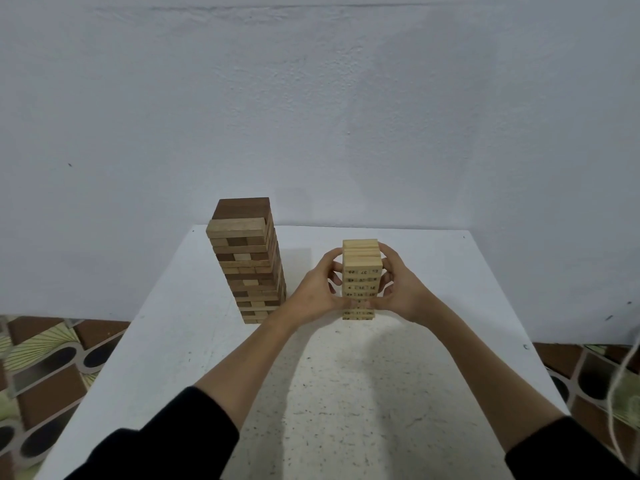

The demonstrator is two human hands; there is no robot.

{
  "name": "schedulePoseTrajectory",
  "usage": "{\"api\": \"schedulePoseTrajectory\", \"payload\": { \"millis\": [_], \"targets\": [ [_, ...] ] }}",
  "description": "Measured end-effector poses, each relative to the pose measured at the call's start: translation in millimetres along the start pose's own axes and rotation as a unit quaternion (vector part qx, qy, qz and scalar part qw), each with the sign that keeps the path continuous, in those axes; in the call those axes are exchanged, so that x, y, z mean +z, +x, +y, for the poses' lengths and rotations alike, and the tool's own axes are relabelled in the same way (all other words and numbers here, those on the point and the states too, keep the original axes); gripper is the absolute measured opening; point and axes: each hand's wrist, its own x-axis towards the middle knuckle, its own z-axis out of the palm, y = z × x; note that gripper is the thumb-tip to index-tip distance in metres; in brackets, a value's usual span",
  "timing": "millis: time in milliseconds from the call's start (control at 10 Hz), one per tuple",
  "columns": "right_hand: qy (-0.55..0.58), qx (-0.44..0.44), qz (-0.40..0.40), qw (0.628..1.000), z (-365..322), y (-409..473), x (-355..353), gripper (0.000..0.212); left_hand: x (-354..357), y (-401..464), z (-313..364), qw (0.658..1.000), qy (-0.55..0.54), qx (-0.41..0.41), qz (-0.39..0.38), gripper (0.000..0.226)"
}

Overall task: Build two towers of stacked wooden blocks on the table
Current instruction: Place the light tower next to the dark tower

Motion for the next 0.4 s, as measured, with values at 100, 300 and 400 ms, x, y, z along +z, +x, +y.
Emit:
{"api": "schedulePoseTrajectory", "payload": {
  "millis": [100,300,400],
  "targets": [
    [-0.003,0.002,-0.005,1.0,-1.6,0.9,1.7,0.106,-0.3,0.0,1.5,1.0,-0.001,-0.002,-0.005,0.089],
    [-0.01,0.005,-0.011,1.0,-2.3,-0.2,1.0,0.112,0.6,-0.5,1.0,1.0,-0.01,-0.009,-0.01,0.093],
    [-0.015,0.031,-0.036,0.999,-5.5,-4.1,-4.0,0.12,1.7,-4.5,-2.8,1.0,0.006,-0.021,-0.02,0.103]
  ]
}}
